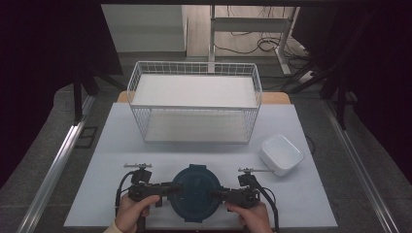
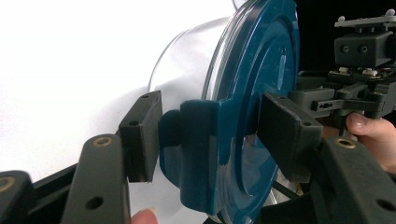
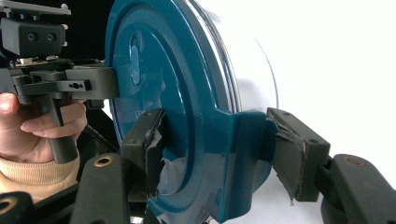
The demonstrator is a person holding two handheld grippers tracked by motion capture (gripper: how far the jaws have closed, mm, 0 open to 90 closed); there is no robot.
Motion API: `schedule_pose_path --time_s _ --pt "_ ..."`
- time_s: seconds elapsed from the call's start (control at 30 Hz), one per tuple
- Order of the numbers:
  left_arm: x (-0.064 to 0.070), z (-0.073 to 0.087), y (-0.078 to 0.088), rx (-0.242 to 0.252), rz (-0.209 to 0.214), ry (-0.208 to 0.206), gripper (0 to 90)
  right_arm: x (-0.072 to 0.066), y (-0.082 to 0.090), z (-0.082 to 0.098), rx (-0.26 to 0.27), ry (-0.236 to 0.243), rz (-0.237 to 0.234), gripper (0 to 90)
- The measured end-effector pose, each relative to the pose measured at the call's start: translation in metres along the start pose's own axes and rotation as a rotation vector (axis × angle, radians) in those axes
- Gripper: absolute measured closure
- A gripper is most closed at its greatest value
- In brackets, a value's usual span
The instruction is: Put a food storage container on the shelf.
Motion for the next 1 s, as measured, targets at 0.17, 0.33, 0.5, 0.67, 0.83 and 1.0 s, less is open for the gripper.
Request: schedule_pose_path --time_s 0.17,0.33,0.5,0.67,0.83,1.0 --pt "0.005 -0.001 0.004 0.010 0.005 -0.021 41.7 -0.005 0.004 -0.004 0.011 0.038 0.003 39.0" --pt "0.009 -0.003 0.007 0.019 0.005 -0.037 41.8 -0.008 0.006 -0.007 0.019 0.059 0.004 39.0" --pt "0.013 -0.006 0.007 0.020 0.006 -0.050 41.8 -0.010 0.010 -0.011 0.024 0.075 0.007 39.1" --pt "0.020 -0.013 0.009 0.025 0.013 -0.065 41.8 -0.013 0.016 -0.019 0.027 0.102 0.015 39.0" --pt "0.029 -0.025 0.015 0.048 0.012 -0.091 41.8 -0.018 0.022 -0.035 0.043 0.138 0.020 39.0" --pt "0.038 -0.040 0.020 0.061 0.008 -0.117 41.8 -0.022 0.026 -0.052 0.059 0.161 0.018 39.0"
Point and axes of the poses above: each handheld gripper's, and its own axes: y roughly backward along the jaws, z roughly out of its underside, x roughly to its right, the point moved 2 cm from there along -y, roughly forward along the jaws, and after that the axes turned 9 degrees about y, right-handed, at the moved point
